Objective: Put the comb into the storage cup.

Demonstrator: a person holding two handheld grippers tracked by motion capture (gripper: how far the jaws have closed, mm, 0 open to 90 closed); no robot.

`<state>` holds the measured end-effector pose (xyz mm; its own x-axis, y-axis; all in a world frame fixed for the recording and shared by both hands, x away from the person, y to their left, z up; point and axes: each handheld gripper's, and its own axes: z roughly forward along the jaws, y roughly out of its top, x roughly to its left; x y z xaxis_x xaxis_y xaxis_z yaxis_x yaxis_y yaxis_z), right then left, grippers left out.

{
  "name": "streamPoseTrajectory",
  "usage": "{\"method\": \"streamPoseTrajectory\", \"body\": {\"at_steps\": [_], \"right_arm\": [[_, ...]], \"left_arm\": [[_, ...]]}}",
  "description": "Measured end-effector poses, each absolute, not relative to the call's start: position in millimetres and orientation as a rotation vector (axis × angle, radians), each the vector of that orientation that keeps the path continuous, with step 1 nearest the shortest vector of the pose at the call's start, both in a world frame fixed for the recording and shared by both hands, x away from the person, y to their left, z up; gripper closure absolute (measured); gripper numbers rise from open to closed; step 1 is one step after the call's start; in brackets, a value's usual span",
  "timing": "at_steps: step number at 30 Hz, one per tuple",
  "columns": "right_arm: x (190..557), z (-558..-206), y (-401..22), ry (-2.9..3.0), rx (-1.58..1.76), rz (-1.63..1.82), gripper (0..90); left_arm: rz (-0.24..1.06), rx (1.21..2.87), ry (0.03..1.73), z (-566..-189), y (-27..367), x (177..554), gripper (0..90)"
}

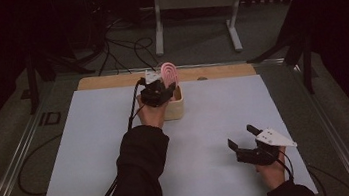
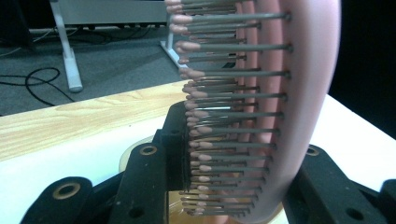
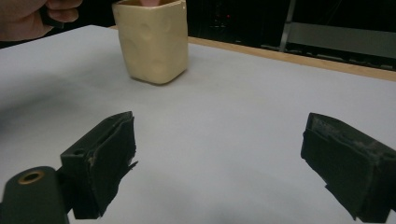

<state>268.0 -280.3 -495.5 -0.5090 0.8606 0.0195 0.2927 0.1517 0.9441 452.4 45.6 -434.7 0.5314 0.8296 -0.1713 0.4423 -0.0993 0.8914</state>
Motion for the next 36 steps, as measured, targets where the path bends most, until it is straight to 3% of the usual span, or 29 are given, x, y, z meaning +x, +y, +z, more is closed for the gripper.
{"method": "streamPoseTrajectory", "body": {"at_steps": [36], "right_arm": [[268, -496, -280, 1.892, 1.100, 1.355, 11.0]], "left_arm": [[0.477, 1.773, 1.109, -434, 62, 465, 61.7]]}}
